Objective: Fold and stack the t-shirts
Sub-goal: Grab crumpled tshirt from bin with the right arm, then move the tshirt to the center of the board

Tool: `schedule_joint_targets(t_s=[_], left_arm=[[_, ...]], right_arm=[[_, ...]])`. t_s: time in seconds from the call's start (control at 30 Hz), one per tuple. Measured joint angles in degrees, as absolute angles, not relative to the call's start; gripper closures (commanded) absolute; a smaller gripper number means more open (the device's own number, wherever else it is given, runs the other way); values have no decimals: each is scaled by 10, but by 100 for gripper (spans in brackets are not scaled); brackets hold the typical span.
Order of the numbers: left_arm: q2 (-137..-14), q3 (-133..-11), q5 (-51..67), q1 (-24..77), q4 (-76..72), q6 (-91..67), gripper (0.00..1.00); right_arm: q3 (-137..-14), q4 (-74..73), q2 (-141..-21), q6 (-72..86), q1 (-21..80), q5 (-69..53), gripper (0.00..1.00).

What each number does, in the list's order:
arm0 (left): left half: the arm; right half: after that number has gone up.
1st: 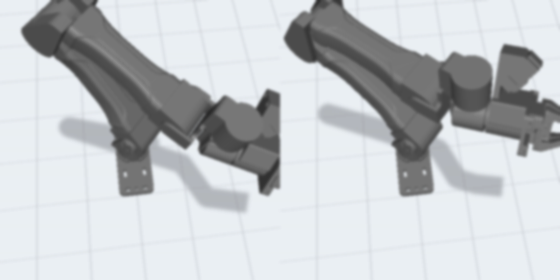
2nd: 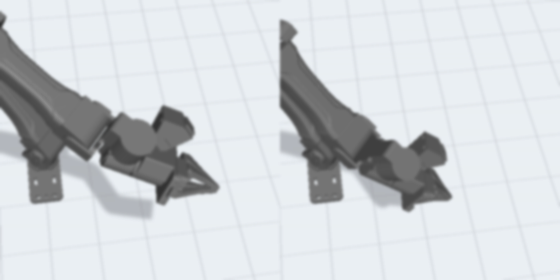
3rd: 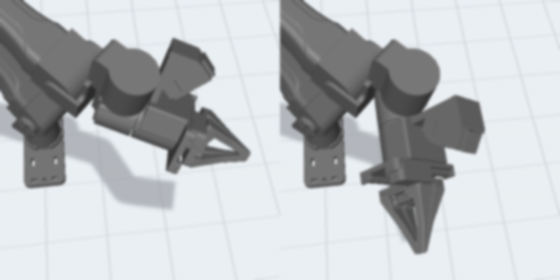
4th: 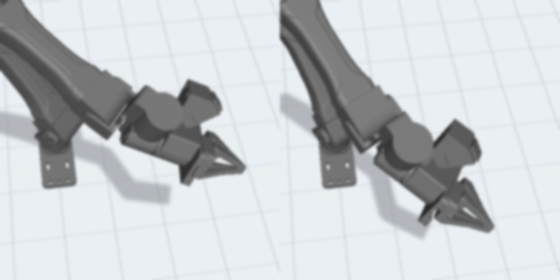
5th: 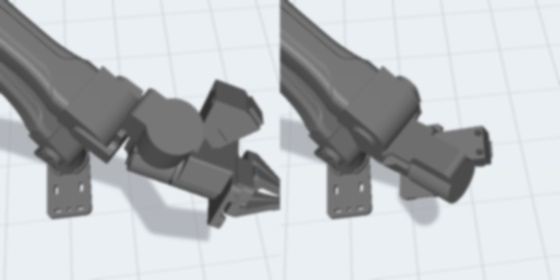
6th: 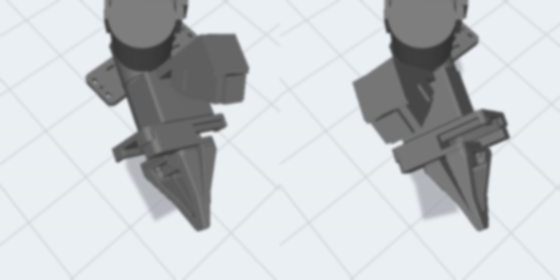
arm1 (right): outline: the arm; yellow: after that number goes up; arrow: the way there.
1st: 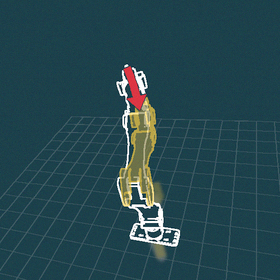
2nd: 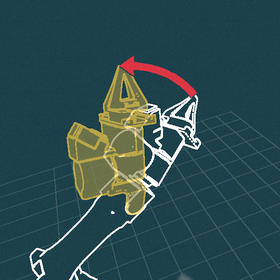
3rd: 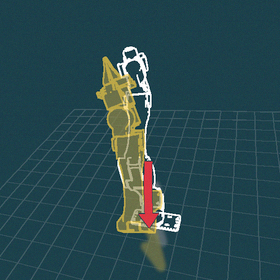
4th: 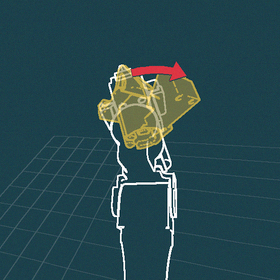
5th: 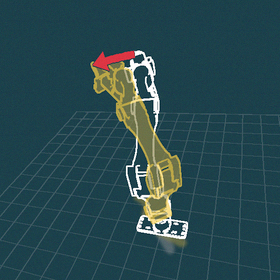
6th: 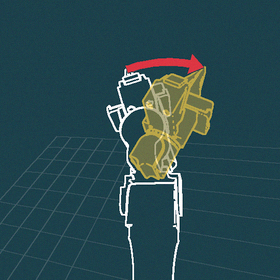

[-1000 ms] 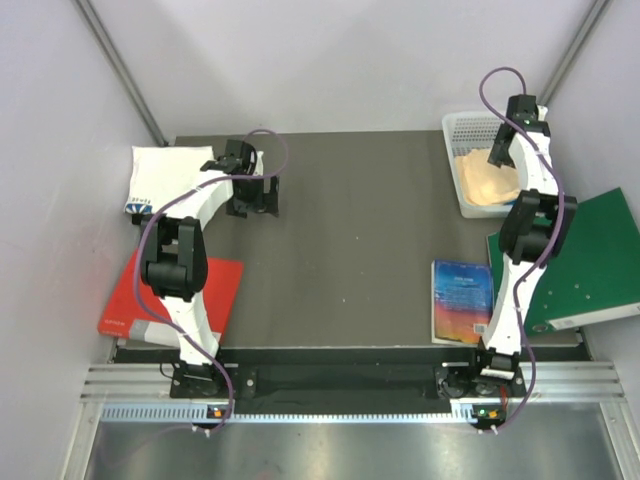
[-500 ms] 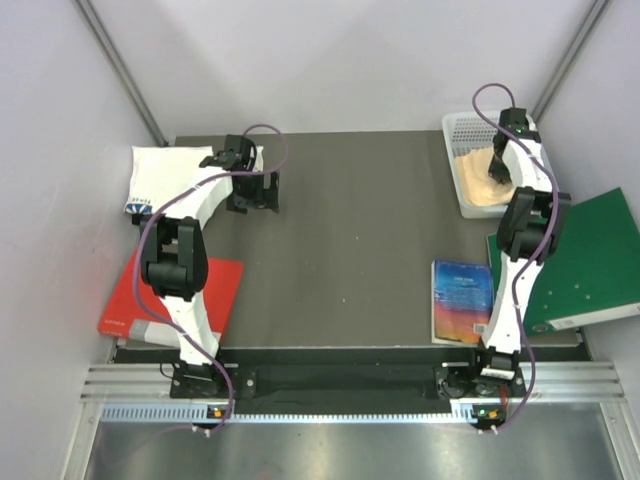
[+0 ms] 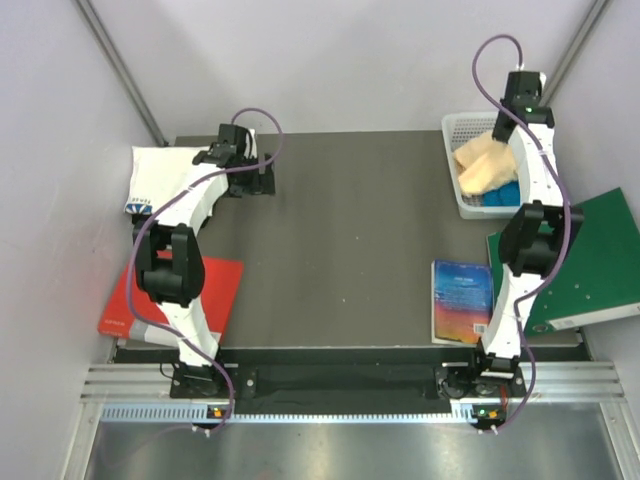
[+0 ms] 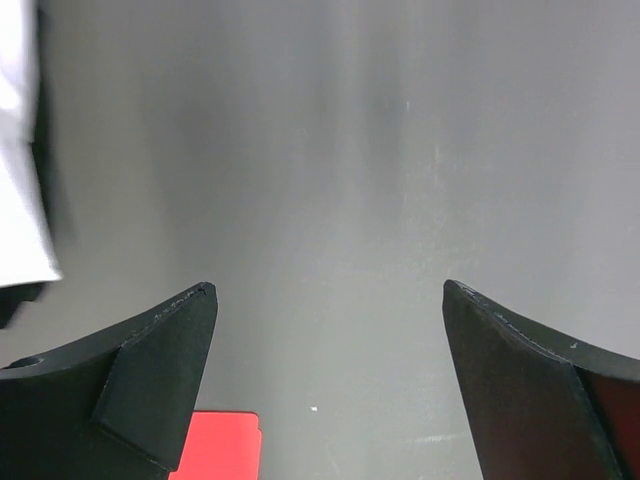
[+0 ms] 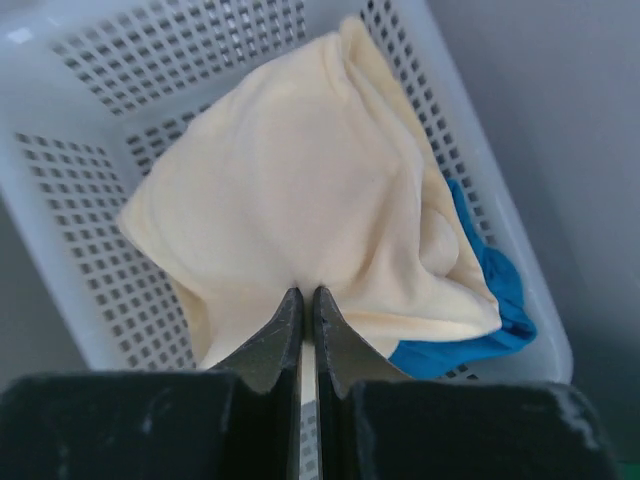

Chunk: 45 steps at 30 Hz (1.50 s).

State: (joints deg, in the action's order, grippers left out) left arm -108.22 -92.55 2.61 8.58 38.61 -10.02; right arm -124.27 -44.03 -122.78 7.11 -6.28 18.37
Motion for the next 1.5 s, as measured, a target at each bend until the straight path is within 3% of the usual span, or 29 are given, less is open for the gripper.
schedule_joint_targets(t_s=[0.4,0.77,1.17,1.37,1.5], left_arm=[[-1057,-950,-15,86,371,-112,1],[-1057,-957,-31,86,373,-119,1],[-1049,-973,-87,86,381,-121,1],[-1037,-978,-113,84,383,-121,1],[-1037,-978,-81,84,383,-128,1]], right_arm=[[-1299,-374,-1080,27,56,194,100],[-1263,-367,-1064,26,244,112,100],[-1180,-469,-1230,9,406,-112,98],[-1172,-484,-1232,0,421,-112,100],[-1280,-477,-1303,19,388,-72,100]])
